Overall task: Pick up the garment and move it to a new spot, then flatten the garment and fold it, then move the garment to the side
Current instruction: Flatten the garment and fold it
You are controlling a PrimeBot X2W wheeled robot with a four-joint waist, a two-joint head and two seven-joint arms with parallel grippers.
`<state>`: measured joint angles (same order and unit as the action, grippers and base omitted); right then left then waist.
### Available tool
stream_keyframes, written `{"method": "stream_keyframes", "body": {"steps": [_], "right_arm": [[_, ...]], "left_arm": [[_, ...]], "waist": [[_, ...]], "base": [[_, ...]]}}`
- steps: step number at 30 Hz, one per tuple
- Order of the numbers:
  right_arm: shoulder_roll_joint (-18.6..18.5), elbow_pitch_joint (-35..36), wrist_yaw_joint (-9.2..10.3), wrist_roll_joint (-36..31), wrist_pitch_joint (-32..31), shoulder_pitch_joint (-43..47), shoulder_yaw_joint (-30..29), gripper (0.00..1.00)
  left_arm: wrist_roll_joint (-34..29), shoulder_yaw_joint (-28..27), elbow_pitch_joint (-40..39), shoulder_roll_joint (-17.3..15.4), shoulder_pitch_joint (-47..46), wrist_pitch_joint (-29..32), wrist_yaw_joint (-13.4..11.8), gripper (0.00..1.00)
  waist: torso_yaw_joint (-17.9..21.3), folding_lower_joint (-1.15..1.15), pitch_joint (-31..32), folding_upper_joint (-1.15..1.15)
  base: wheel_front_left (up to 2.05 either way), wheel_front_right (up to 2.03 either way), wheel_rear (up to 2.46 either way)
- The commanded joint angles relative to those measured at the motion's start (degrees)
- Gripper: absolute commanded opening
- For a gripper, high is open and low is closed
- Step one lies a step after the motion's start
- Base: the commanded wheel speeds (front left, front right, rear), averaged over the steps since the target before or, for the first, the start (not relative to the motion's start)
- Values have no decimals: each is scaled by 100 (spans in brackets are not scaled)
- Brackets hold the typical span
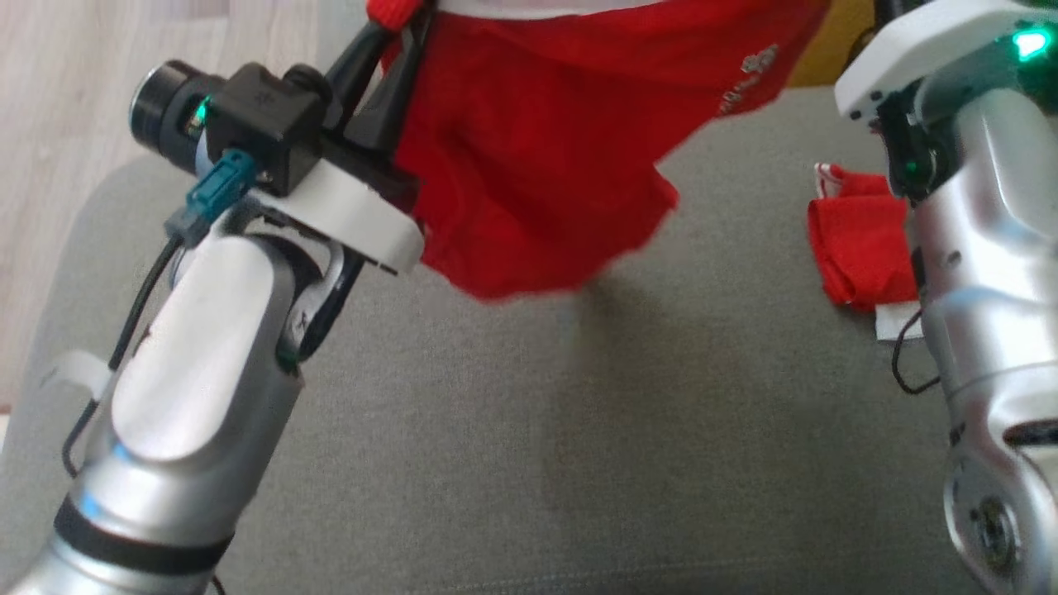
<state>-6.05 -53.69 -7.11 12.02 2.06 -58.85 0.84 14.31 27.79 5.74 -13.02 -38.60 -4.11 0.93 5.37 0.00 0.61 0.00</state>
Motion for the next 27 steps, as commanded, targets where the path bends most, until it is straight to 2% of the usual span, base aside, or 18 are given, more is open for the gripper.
{"method": "stream_keyframes", "body": {"steps": [1, 4, 5, 10, 13, 16, 18, 21, 24, 27], "right_arm": [[73, 449, -37, -27, -160, 19, -23, 0], [101, 1169, -37, -114, -557, 379, -254, 0], [101, 1169, -37, -114, -557, 379, -254, 0], [222, 2636, -37, -370, -1387, 949, -631, 0], [276, 3416, -37, -530, -1897, 1094, -745, 0], [303, 3893, -37, -610, -2224, 931, -744, 0], [310, 4009, -37, -640, -2306, 635, -675, 0], [314, 3805, -37, -599, -2190, -63, -529, 0], [315, 3254, -37, -734, -1722, -922, -497, 0], [316, 2558, -37, -830, -988, -1825, -654, 0]], "left_arm": [[53, -288, -310, -254, -137, 121, -70, 0], [104, -315, -616, -311, 8, 344, -158, 0], [104, -315, -616, -311, 8, 344, -158, 0], [188, -366, -914, -420, 61, 647, -203, 0], [246, -400, -914, -463, -155, 826, -148, 0], [281, -444, -690, -510, -609, 943, -9, 0], [335, -496, -412, -501, -1035, 984, 106, 0], [335, -589, 202, -492, -1838, 919, 243, 0], [250, -687, 962, -466, -2735, 650, 313, 0], [84, -814, 1749, -430, -3642, 151, 258, 0]], "waist": [[32, 0, 131, 0], [4, 0, 157, 0], [4, 0, 157, 0], [-54, 0, 20, 0], [-89, 0, -286, 0], [-89, 0, -722, 0], [-73, 0, -1061, 0], [-15, 0, -1570, 0], [54, 0, -1997, 0], [100, 0, -2359, 0]], "base": [[0, 0, 0], [0, 0, 0], [0, 0, 0], [0, 0, 0], [0, 0, 0], [0, 0, 0], [0, 0, 0], [0, 0, 0], [0, 0, 0], [0, 0, 0]]}}
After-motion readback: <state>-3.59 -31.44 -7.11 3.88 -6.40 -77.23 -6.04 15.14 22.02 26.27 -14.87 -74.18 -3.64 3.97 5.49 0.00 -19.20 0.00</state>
